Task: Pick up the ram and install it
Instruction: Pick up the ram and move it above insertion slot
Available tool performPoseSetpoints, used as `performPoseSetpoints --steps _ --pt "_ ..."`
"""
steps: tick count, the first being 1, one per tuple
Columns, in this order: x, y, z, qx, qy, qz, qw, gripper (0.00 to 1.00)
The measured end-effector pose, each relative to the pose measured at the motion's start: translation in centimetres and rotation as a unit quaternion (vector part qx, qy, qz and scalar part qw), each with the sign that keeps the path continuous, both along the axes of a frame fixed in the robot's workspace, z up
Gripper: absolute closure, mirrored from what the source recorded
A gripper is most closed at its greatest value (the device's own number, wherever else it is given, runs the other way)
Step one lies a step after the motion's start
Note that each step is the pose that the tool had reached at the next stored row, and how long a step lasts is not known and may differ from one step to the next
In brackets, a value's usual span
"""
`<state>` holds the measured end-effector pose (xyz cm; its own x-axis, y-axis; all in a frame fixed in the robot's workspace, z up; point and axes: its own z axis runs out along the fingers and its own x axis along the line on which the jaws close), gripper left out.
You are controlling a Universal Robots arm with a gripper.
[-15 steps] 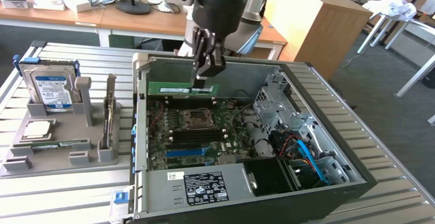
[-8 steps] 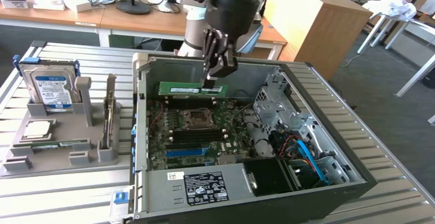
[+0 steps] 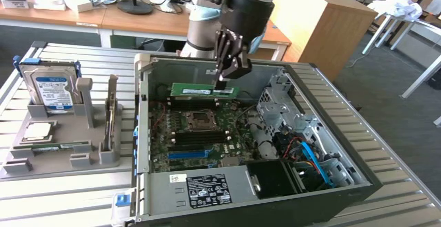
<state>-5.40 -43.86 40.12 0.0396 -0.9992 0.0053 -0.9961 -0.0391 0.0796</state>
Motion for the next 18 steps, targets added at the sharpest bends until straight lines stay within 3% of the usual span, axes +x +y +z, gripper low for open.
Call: performPoseSetpoints --steps 8,18 --pt "1.5 0.0 0.0 0.0 0.0023 0.0 1.0 0.88" --pt "1.6 0.0 -0.01 0.0 0.0017 0.003 1.0 0.88"
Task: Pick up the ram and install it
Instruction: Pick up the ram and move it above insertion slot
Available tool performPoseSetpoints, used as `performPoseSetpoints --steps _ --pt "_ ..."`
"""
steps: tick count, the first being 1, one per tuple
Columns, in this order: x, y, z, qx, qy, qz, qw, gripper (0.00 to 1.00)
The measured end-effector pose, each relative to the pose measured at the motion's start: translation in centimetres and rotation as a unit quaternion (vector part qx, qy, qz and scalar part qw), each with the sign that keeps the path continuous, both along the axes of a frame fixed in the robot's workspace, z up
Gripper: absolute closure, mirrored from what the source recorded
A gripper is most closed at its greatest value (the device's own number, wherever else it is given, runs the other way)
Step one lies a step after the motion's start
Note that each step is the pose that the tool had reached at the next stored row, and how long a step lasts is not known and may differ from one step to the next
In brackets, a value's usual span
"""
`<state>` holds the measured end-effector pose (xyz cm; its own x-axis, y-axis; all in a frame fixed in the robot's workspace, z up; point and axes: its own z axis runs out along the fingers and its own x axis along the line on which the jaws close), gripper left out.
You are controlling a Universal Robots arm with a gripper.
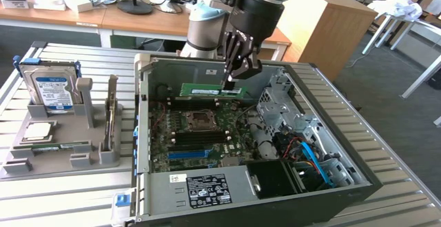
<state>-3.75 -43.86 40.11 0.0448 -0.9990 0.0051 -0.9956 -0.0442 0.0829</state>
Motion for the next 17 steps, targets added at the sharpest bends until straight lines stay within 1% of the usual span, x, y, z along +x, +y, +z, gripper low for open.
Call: performPoseSetpoints --steps 5,10,17 --pt "0.03 0.0 0.0 0.0 -0.0017 0.005 1.0 0.88" --pt "0.04 0.0 0.0 0.0002 -0.0018 0.005 1.0 0.88" --pt "0.57 0.0 0.0 0.0002 -0.0018 0.005 1.0 0.88"
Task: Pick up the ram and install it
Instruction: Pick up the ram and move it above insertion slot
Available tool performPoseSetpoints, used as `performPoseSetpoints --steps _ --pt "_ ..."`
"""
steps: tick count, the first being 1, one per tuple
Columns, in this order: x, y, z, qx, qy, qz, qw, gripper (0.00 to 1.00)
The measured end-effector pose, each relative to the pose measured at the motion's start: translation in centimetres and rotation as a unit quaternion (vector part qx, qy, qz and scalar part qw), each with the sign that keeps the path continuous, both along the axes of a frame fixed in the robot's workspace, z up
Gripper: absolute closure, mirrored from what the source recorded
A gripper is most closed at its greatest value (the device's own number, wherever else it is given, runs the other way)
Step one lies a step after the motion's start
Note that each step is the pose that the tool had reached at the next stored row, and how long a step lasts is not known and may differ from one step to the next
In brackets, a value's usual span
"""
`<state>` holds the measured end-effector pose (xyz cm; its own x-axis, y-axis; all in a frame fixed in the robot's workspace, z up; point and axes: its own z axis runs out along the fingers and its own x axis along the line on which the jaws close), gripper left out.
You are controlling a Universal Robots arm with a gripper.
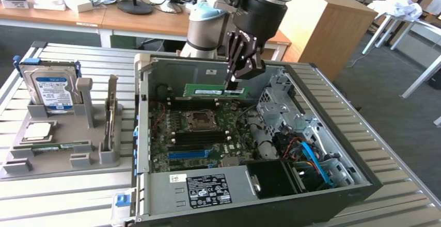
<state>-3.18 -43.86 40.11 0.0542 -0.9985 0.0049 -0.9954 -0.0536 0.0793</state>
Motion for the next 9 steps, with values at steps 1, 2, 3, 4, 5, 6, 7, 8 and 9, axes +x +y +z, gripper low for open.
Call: performPoseSetpoints --steps 1,2,3,4,5,6,7,8,9 --pt "0.0 0.0 0.0 0.0 0.0 0.0 1.0 0.88" --pt "0.0 0.0 0.0 0.0 0.0 0.0 1.0 0.88" --pt "0.0 0.0 0.0 0.0 0.0 0.0 1.0 0.88" --pt "0.0 0.03 0.0 0.0 0.0 0.0 1.0 0.88" --pt "0.0 0.1 -0.01 0.0 0.0 0.0 1.0 0.88" --pt "0.0 0.18 -0.01 0.0 0.0 0.0 1.0 0.88" --pt "0.0 0.28 -0.02 0.0 0.0 0.0 1.0 0.88" --pt "0.0 0.4 -0.02 0.0 0.0 0.0 1.0 0.88" --pt "0.0 0.53 -0.03 0.0 0.0 0.0 1.0 0.88"
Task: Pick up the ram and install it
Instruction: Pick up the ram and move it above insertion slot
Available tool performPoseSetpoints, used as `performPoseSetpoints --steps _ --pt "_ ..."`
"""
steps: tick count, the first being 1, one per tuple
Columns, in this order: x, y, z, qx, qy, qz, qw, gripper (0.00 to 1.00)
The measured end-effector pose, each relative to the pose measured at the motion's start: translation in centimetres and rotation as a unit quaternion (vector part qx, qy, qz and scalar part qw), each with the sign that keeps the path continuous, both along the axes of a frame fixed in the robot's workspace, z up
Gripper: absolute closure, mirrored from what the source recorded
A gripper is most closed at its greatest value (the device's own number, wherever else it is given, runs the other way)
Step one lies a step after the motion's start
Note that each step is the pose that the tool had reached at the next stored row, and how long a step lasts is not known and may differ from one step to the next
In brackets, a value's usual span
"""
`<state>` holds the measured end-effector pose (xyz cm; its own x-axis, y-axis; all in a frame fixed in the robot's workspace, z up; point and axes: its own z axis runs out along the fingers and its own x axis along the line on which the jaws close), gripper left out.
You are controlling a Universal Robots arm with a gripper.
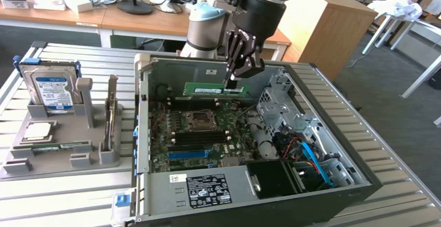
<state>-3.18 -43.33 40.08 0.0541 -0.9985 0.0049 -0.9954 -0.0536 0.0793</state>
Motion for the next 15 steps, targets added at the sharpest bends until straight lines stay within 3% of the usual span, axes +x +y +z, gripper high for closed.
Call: performPoseSetpoints --steps 9,15 --pt "0.0 1.57 -0.06 -0.0001 -0.0006 0.0 1.0 0.88" --pt "0.0 1.6 -0.07 0.0001 -0.0008 0.0 1.0 0.88"
